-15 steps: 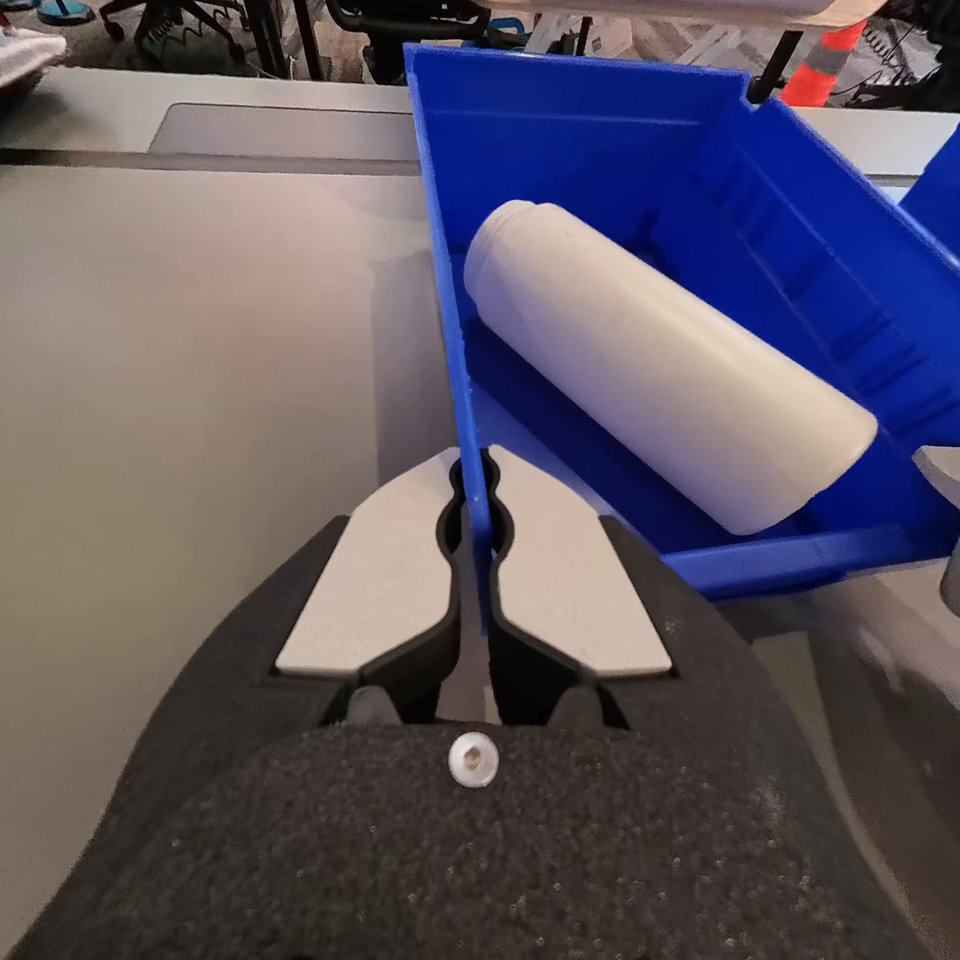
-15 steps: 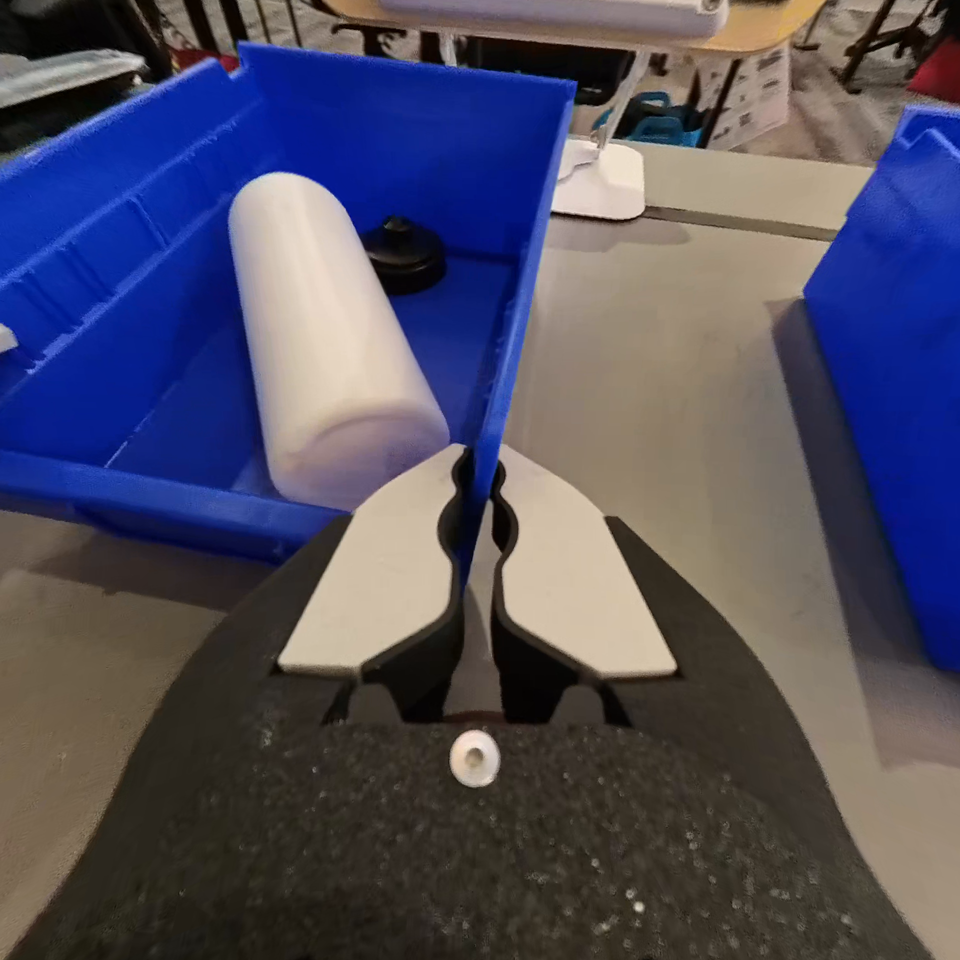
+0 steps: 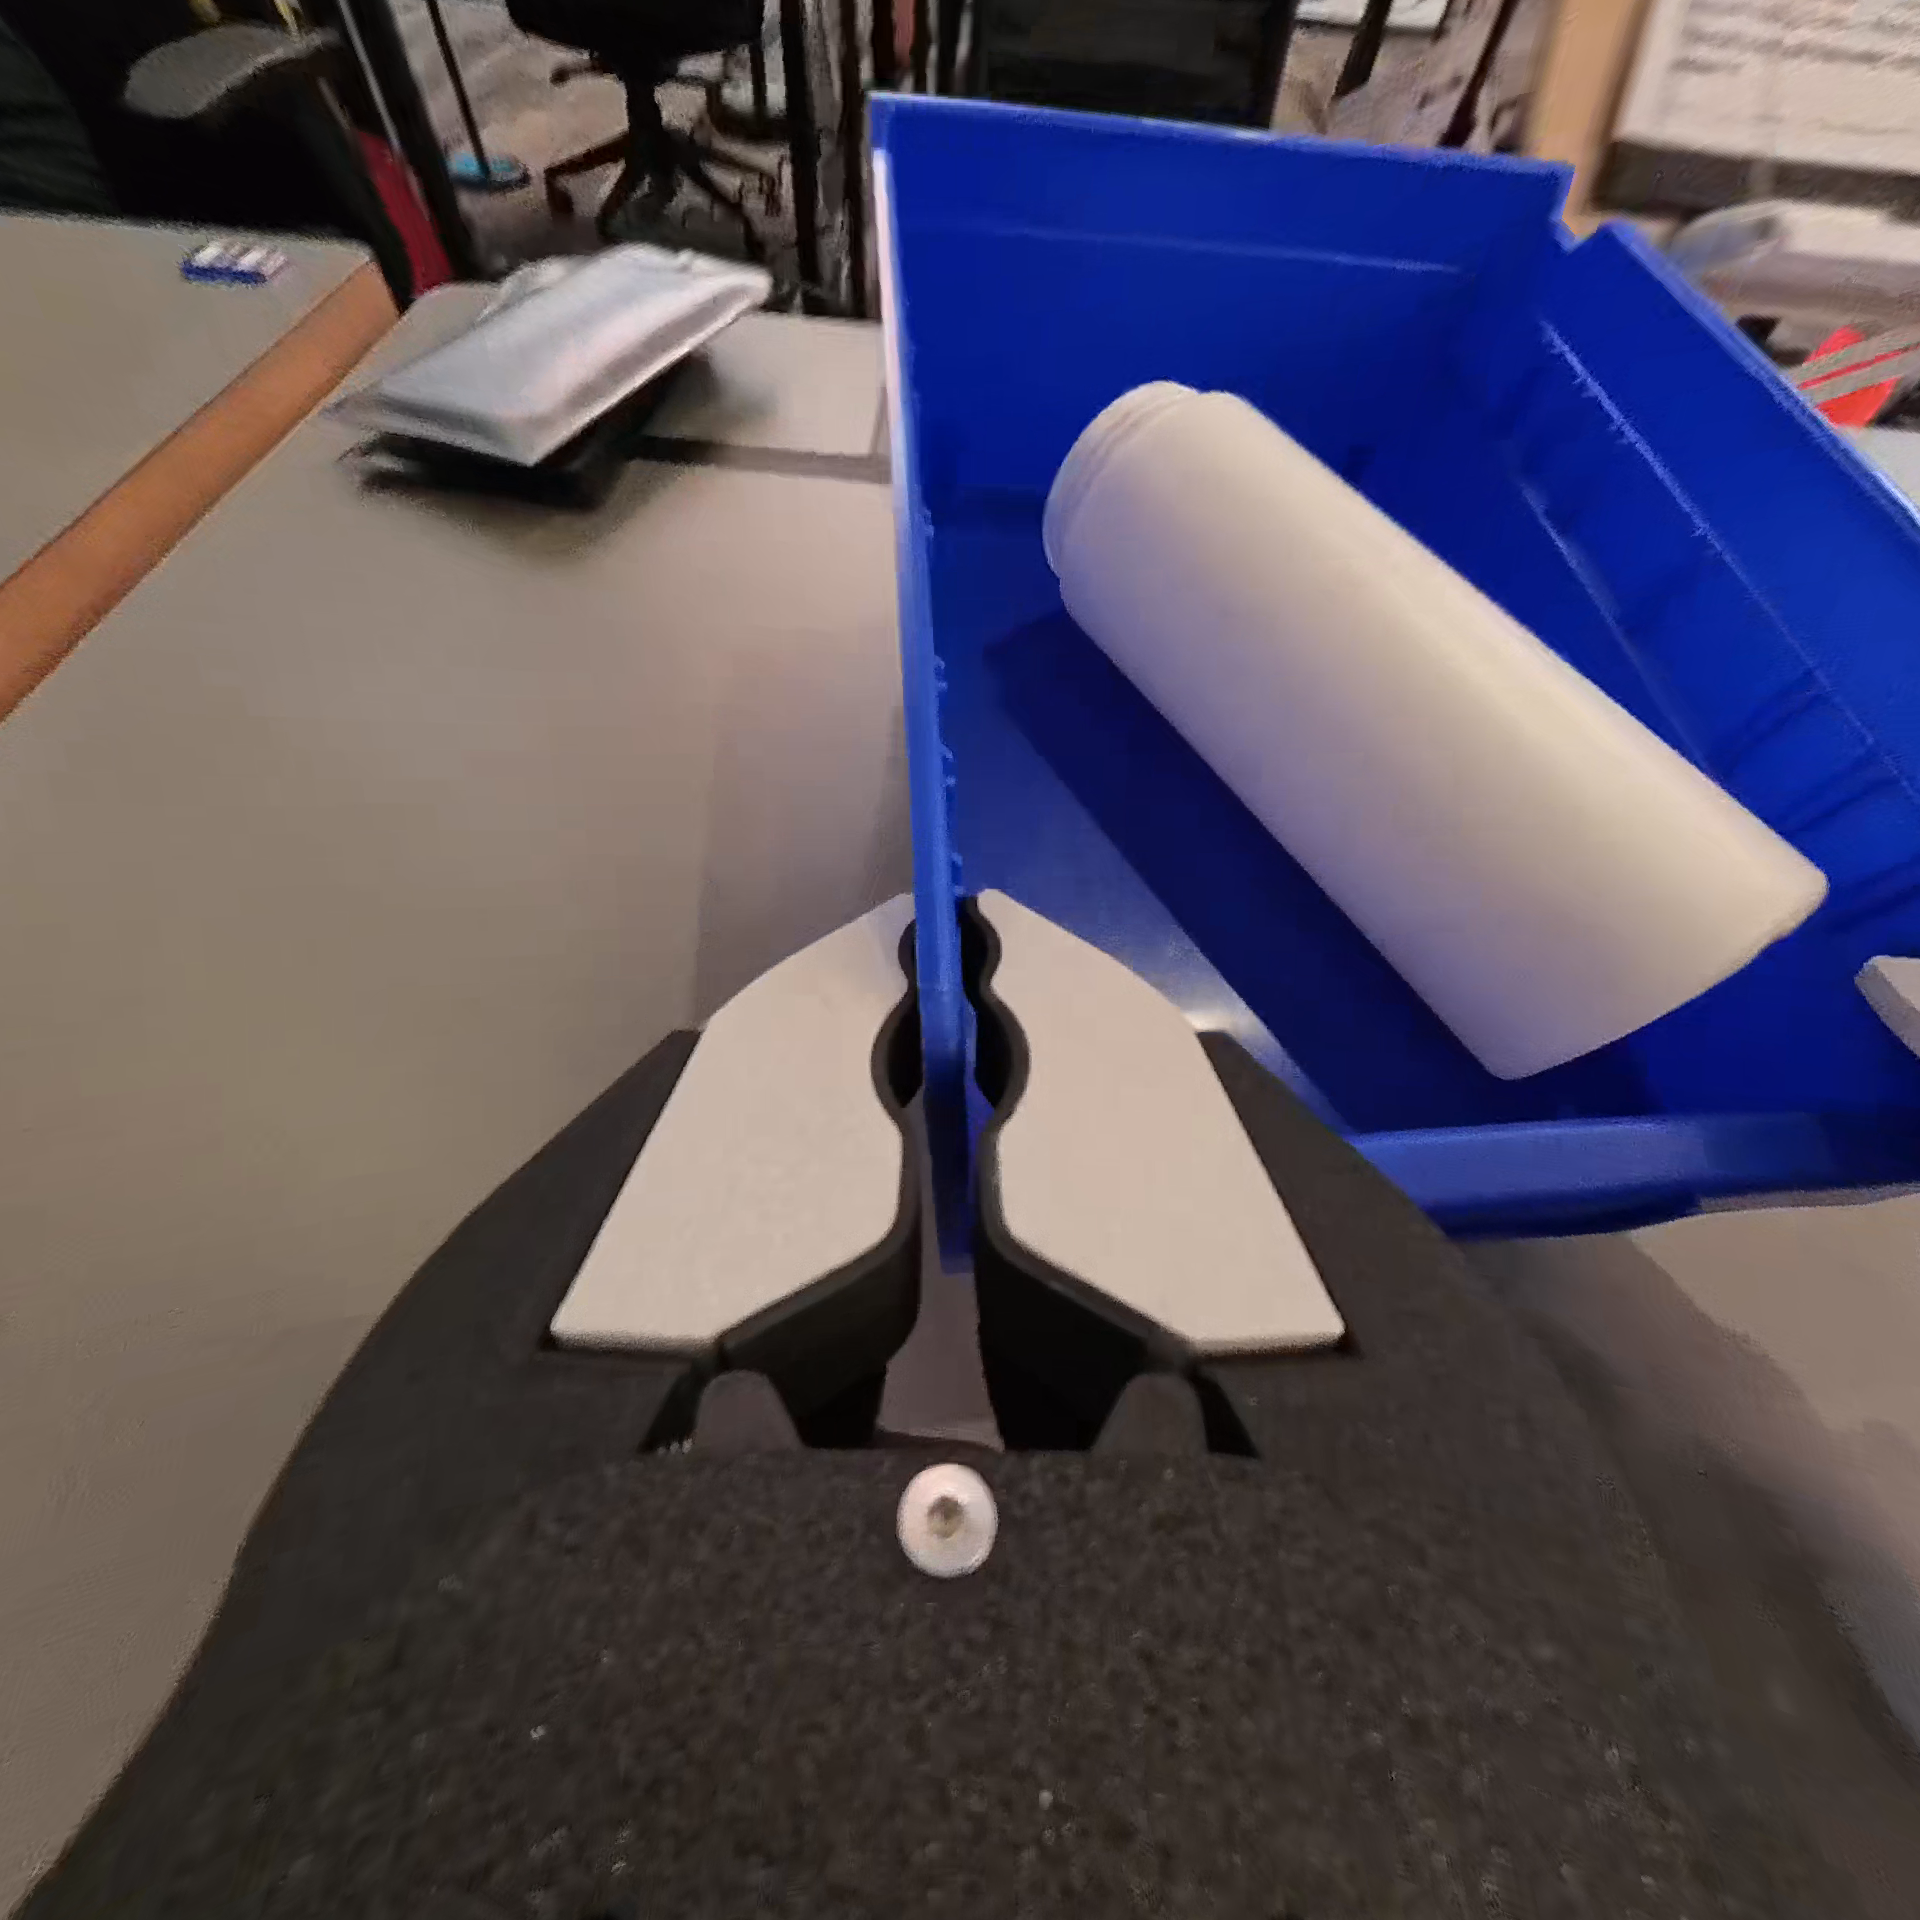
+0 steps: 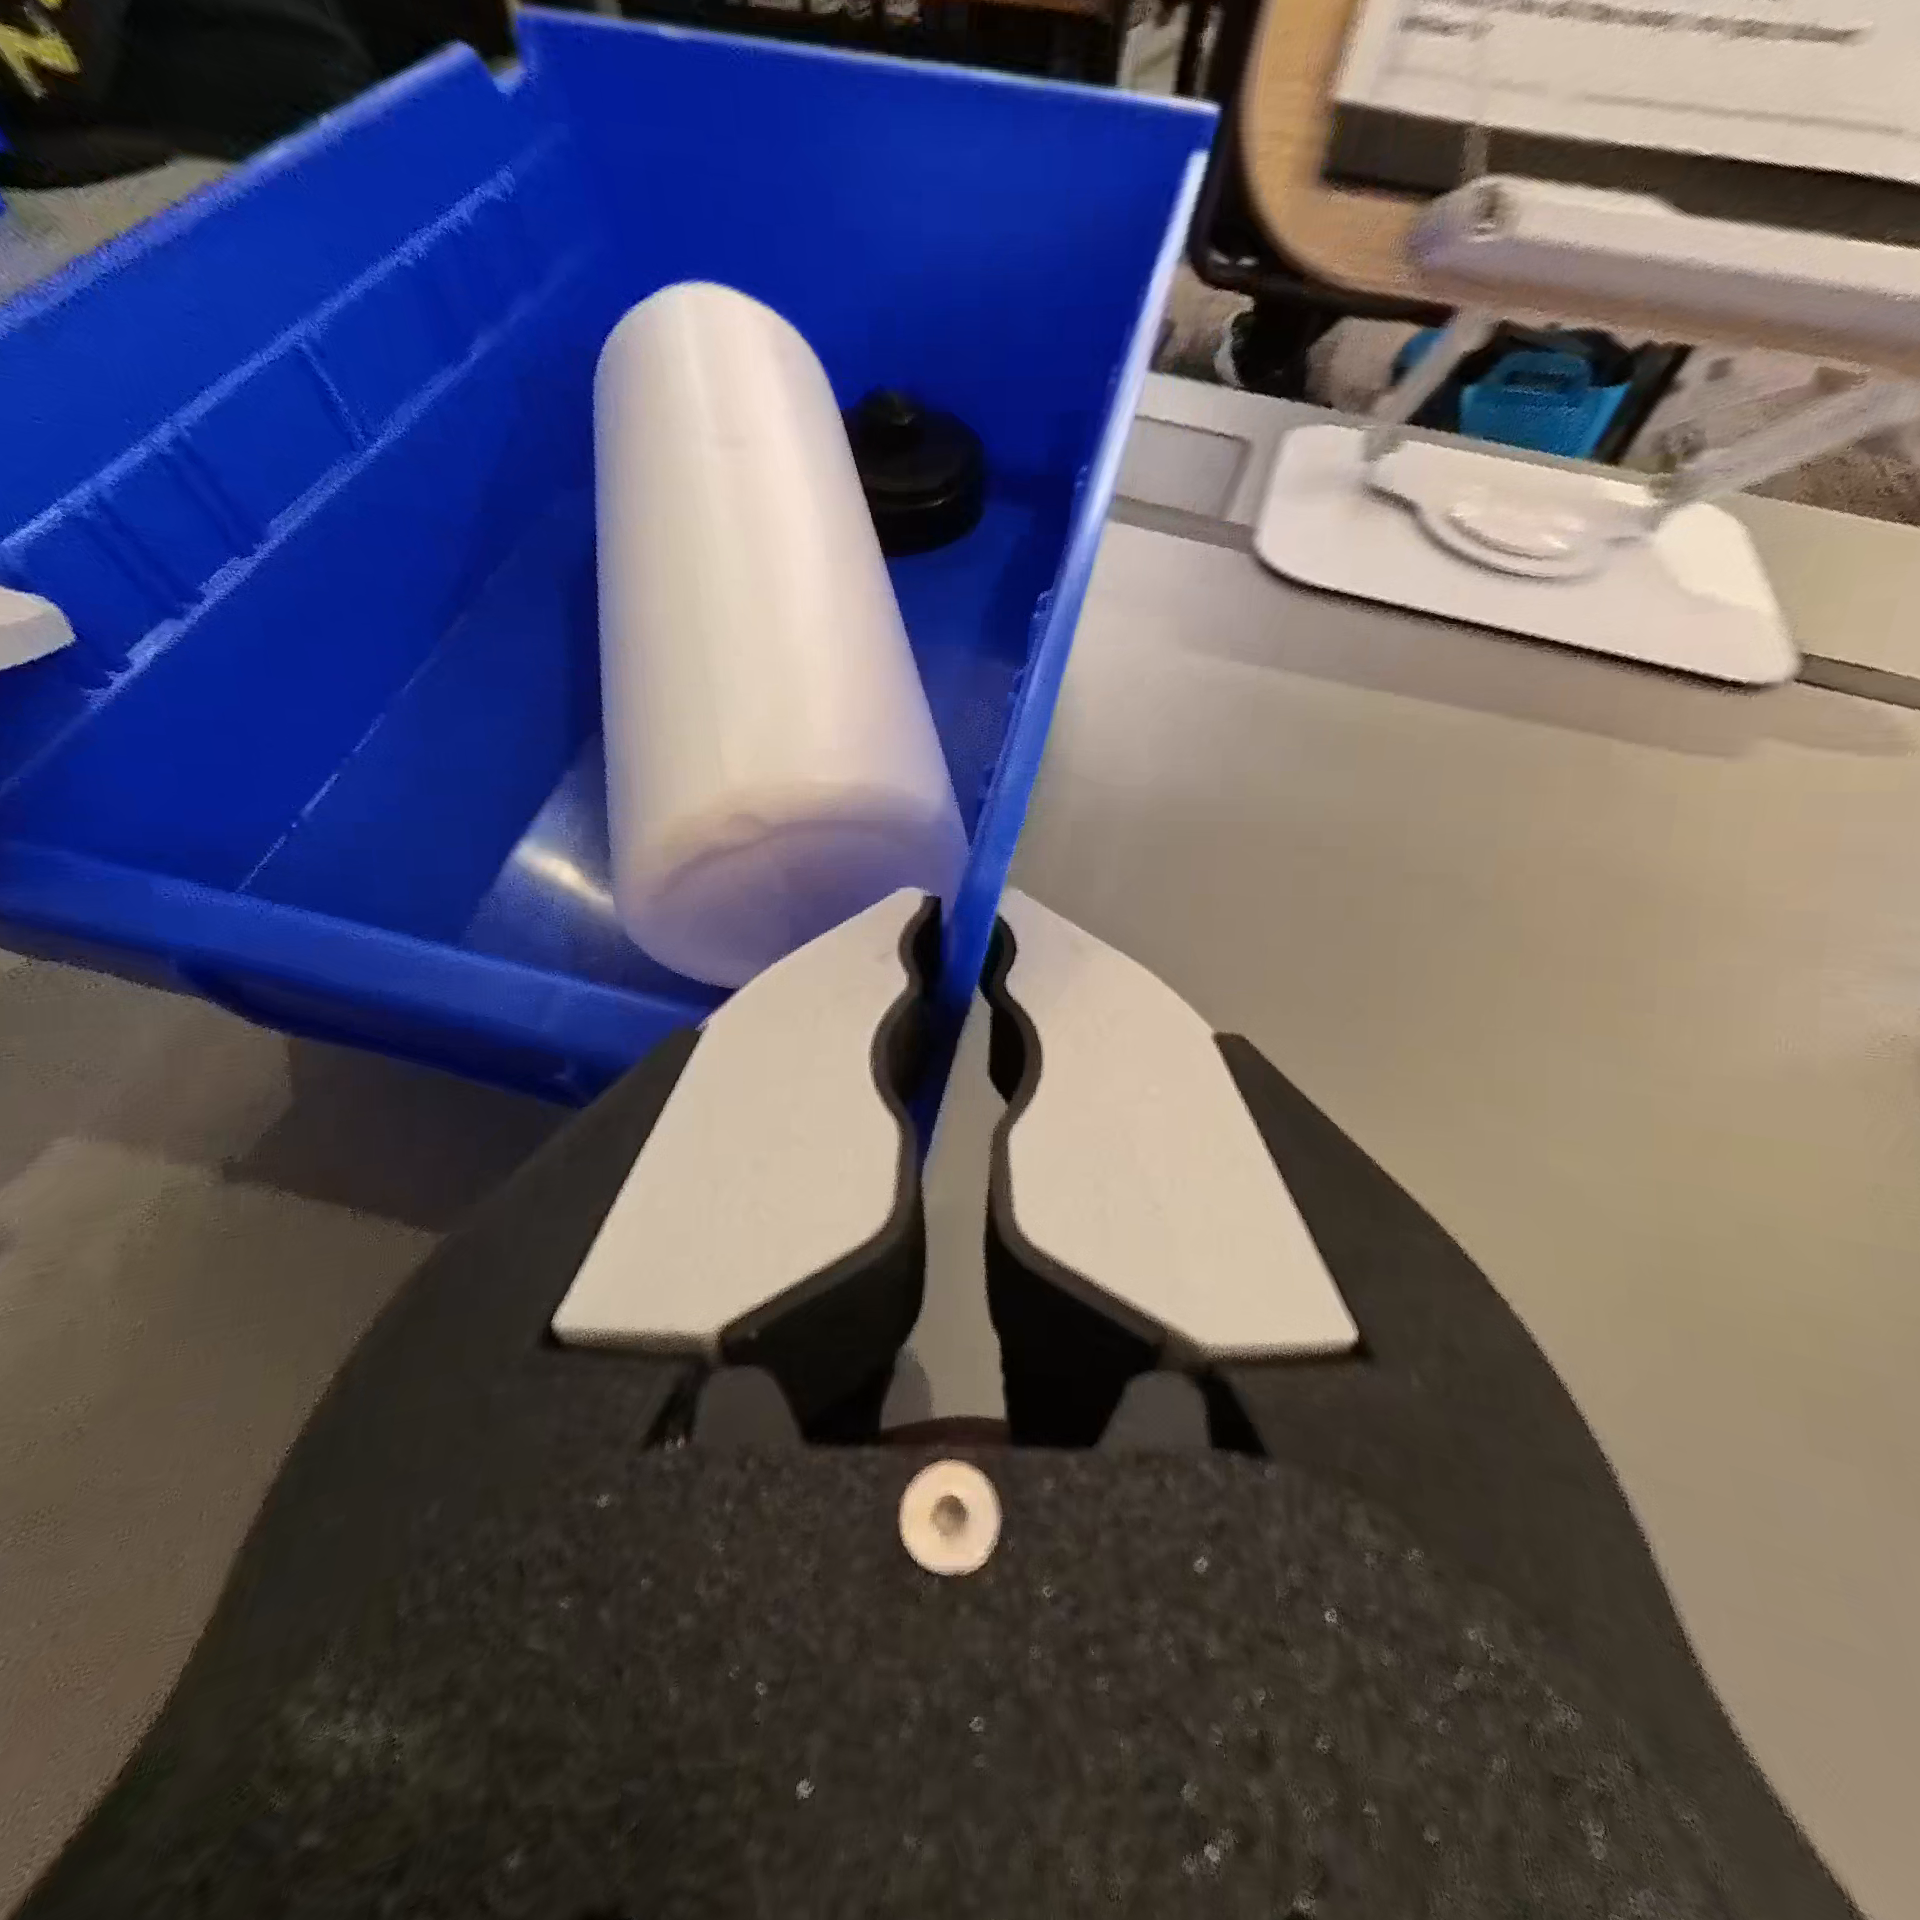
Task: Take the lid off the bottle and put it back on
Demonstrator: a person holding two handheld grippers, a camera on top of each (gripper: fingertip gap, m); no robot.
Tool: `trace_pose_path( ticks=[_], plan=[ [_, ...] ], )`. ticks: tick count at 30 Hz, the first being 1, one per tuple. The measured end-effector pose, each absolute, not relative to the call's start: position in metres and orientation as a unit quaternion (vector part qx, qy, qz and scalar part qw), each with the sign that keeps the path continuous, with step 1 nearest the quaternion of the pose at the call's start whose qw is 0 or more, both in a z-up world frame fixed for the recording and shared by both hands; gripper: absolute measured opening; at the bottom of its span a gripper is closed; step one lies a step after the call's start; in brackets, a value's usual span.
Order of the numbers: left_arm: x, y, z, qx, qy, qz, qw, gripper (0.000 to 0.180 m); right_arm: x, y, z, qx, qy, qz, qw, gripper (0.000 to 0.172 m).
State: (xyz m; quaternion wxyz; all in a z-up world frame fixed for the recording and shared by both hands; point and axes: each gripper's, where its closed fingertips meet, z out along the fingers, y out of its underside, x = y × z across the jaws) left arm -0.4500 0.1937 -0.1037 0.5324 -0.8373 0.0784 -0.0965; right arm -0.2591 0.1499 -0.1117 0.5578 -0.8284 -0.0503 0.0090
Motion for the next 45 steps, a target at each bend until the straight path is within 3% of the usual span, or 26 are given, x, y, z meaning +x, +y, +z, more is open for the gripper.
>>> trace_pose_path(
  ticks=[4,6,13,17,20,24,30,37,45],
  plan=[
    [-0.492,0.206,-0.127,-0.859,0.044,-0.113,0.497,0.004,-0.309,0.156,-0.137,-0.847,-0.09,0.057,0.52,0.012],
    [-0.498,0.21,-0.127,-0.856,0.05,-0.122,0.499,0.004,-0.318,0.155,-0.136,-0.827,-0.083,0.065,0.552,0.013],
    [-0.495,0.212,-0.128,-0.852,0.03,-0.167,0.495,0.006,-0.323,0.149,-0.131,-0.838,-0.137,0.14,0.509,0.021],
    [-0.49,0.205,-0.115,-0.846,0.014,-0.209,0.49,0.037,-0.288,0.133,-0.1,-0.82,-0.187,0.143,0.522,0.046],
    [-0.504,0.201,-0.088,-0.834,-0.007,-0.141,0.534,0.069,-0.24,0.116,-0.061,-0.786,-0.213,0.108,0.57,0.047],
    [-0.463,0.184,-0.046,-0.813,0.036,-0.151,0.562,0.069,-0.171,0.081,-0.026,-0.762,-0.229,0.098,0.597,0.06],
    [-0.313,0.131,-0.013,-0.783,0.168,-0.3,0.518,0.07,-0.061,0.045,-0.041,-0.795,-0.155,0.061,0.584,0.065],
    [-0.207,0.045,-0.082,-0.791,0.26,-0.375,0.407,0.067,-0.014,0.008,-0.099,-0.817,-0.146,0.031,0.557,0.065],
    [-0.217,0.035,-0.124,-0.785,0.266,-0.296,0.475,0.063,0.008,0.006,-0.128,-0.815,-0.18,-0.047,0.549,0.064]
  ],
)
